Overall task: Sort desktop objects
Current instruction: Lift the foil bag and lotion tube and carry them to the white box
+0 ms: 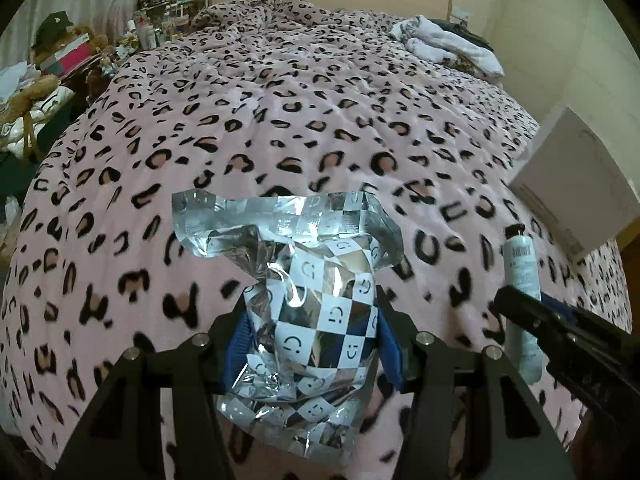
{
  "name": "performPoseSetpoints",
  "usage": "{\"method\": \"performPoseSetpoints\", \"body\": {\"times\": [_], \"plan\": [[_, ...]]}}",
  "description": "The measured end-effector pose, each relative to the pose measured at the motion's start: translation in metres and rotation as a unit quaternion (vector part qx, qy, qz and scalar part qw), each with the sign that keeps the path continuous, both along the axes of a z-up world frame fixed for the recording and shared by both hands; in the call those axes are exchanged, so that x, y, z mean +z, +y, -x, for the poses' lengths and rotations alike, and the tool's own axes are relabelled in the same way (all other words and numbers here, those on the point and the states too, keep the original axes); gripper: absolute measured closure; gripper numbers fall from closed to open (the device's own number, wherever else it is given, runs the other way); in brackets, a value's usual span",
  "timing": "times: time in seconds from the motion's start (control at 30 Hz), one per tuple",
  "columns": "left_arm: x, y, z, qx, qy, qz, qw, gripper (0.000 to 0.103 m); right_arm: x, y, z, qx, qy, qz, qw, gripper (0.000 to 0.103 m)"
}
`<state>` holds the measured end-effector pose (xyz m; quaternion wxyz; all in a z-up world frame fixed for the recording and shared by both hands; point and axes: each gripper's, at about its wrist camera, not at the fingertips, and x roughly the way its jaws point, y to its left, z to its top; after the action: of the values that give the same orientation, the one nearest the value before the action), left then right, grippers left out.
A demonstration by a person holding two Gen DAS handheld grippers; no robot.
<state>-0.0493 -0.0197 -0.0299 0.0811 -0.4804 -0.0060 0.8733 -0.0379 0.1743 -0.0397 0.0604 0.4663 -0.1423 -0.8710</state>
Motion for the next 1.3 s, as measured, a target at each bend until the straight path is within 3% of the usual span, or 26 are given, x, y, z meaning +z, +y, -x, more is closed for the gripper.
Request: {"method": "performPoseSetpoints", "body": {"times": [0.9, 1.3], "plan": [[0.052, 0.12, -0.035, -0.108, 0.036, 0.015, 0.9934, 0.048, 0.06, 0.087, -0.064, -0.064, 0.05, -0.017, 0.997, 0.077], [0.071, 0.171, -0.045, -0.18, 0.067, 0.02, 0.9812, 0.048, 0.074, 0.125, -0.083, -0.112, 0.07, -0.033, 0.991, 0.077]]}}
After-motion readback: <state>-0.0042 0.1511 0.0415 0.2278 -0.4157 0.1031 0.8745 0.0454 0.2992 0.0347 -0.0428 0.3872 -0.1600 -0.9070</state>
